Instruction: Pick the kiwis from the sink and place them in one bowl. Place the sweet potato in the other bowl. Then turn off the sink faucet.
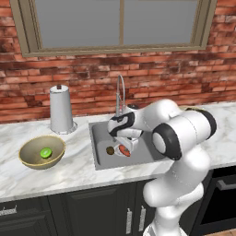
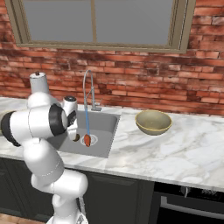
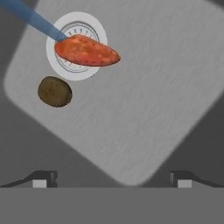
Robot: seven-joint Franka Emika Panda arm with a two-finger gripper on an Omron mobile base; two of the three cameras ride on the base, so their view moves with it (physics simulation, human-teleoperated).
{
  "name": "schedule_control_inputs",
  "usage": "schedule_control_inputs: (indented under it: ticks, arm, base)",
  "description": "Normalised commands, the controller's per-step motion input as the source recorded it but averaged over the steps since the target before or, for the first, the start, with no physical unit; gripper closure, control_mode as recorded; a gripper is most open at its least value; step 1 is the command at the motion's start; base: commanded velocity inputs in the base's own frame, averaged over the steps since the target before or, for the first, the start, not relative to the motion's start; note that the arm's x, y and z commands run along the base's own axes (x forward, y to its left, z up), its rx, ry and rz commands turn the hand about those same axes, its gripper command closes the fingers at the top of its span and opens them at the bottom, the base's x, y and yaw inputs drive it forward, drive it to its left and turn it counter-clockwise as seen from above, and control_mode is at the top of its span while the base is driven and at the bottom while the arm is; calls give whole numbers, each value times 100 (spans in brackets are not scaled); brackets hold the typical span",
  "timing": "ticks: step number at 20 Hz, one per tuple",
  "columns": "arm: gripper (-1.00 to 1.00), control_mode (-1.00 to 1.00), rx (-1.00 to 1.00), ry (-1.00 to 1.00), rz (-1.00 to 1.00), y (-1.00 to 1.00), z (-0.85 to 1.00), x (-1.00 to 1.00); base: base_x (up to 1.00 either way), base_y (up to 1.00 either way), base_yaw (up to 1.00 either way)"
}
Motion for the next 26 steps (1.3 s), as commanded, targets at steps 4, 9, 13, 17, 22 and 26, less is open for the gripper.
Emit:
schedule_control_inputs:
  ticks: [4,9,13,17,22,26]
  arm:
    - [-100,-100,0,3,0,0,-22,24]
    - [-100,-100,-3,1,0,0,-23,25]
    - [-100,-100,-8,2,0,0,-24,26]
    - [-100,-100,-6,1,0,4,-18,26]
    - [-100,-100,-1,1,0,2,-13,26]
    - [-100,-100,0,1,0,0,-12,21]
  base:
    - [0,0,0]
    - [0,0,0]
    - [0,0,0]
    - [0,0,0]
    - [0,0,0]
    - [0,0,0]
